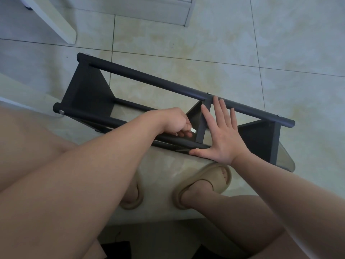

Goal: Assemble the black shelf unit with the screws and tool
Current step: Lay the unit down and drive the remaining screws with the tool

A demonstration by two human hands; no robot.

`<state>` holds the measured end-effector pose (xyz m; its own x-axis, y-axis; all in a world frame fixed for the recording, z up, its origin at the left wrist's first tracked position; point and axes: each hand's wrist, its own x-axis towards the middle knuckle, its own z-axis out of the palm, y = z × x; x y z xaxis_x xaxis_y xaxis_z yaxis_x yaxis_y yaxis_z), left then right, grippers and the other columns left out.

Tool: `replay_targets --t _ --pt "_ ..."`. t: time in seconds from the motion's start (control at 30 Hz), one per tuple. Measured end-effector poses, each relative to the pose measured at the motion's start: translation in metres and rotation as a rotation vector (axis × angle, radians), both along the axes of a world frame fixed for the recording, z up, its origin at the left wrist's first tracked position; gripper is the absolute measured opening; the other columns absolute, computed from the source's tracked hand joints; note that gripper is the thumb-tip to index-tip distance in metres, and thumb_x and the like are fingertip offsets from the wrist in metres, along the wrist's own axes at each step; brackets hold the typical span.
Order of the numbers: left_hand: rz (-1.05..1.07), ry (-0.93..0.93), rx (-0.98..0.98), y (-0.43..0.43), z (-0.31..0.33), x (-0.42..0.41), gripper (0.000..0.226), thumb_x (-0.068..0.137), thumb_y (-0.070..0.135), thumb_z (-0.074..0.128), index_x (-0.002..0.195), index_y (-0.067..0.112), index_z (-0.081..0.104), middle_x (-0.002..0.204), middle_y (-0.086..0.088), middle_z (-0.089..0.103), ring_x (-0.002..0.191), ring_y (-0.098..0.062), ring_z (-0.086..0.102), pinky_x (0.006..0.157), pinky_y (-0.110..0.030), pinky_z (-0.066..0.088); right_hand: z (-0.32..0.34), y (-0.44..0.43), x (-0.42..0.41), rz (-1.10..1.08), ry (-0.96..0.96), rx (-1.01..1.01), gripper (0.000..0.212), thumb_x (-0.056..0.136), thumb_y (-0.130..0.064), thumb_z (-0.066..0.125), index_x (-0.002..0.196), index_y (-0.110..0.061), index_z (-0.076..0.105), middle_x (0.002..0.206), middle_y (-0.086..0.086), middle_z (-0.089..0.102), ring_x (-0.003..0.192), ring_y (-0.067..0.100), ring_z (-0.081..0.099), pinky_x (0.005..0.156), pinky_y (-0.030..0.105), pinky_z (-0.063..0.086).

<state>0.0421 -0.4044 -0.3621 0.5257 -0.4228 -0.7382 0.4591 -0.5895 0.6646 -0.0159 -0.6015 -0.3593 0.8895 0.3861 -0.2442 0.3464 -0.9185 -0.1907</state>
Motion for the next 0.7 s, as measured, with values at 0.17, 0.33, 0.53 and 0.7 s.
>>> replay_targets --t 0.17,0.33,0.53,0.7 --pt "-0.068 -0.053 0.013 0.0025 -0.0004 -0.0012 0.023 0.101 0.012 0.055 0.083 0.020 0.067 0.069 0.015 0.073 0.081 -0.010 0.063 0.073 -0.026 0.047 0.0001 0.0003 -0.0006 0.000 0.005 -0.006 0.127 0.069 -0.096 0.040 0.163 -0.020 0.002 0.168 0.014 -0.017 0.154 0.028 -0.022 0.124 0.056 -0.008" --pt "-0.164 -0.114 0.065 0.0031 -0.0003 -0.0009 0.023 0.097 0.015 0.061 0.079 0.025 0.070 0.090 0.004 0.074 0.092 -0.020 0.065 0.090 -0.035 0.050 0.0004 0.0001 -0.0006 -0.003 0.004 0.001 0.127 0.068 -0.095 0.042 0.163 -0.020 0.003 0.168 0.015 -0.016 0.154 0.029 -0.021 0.124 0.057 -0.008" --pt "-0.285 -0.147 0.128 0.0026 0.0011 0.0004 0.019 0.097 0.018 0.063 0.081 0.028 0.065 0.078 0.014 0.059 0.079 -0.011 0.053 0.084 -0.030 0.040 0.0006 0.0004 -0.0006 0.000 0.003 -0.005 0.127 0.068 -0.095 0.041 0.163 -0.021 0.001 0.168 0.015 -0.017 0.154 0.028 -0.022 0.124 0.056 -0.009" --pt "-0.275 -0.183 0.127 0.0039 0.0013 0.0012 0.012 0.095 0.021 0.066 0.086 0.029 0.067 0.079 0.016 0.060 0.080 -0.009 0.055 0.082 -0.028 0.040 -0.0002 0.0003 -0.0006 -0.001 0.000 -0.004 0.127 0.069 -0.095 0.042 0.163 -0.021 0.002 0.168 0.015 -0.016 0.154 0.028 -0.021 0.124 0.056 -0.008"
